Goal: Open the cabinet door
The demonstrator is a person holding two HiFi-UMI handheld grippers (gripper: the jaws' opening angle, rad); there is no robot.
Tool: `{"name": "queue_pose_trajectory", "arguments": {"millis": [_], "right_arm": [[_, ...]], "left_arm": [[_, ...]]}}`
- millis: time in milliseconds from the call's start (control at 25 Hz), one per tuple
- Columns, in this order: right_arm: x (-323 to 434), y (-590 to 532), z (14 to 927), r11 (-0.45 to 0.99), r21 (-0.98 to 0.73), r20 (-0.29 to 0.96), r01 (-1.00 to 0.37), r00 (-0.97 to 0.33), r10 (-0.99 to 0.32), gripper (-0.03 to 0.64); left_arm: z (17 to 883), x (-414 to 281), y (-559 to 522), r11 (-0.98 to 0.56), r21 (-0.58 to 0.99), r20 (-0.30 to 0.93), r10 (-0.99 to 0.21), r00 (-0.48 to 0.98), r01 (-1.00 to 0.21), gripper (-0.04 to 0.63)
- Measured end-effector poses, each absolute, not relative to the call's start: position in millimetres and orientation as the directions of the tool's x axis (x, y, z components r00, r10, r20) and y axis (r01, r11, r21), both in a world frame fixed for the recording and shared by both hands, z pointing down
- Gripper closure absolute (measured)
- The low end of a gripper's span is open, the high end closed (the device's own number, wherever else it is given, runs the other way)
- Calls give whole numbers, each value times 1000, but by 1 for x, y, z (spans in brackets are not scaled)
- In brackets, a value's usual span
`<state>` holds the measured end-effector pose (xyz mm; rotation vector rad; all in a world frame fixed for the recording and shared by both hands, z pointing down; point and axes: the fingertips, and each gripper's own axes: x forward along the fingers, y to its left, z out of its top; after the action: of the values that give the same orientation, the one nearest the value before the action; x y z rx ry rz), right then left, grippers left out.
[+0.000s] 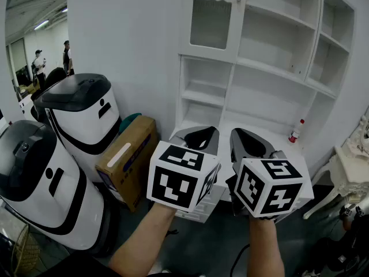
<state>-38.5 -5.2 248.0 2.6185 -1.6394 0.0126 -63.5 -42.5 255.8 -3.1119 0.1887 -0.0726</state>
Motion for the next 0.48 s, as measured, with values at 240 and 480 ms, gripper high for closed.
{"name": "queue_pose_trajectory", "arguments": {"millis": [240,480], "right_arm": [[-46,-12,252,-469,33,35,-883,470,-882,597],[-47,-12,259,-503,36,47,-864,504,-863,595]], "left_arm": [[258,-70,-50,-995,-23,44,-96,994,-95,589],[264,-69,-52,-998,-20,49,-60,997,-59,589]]}}
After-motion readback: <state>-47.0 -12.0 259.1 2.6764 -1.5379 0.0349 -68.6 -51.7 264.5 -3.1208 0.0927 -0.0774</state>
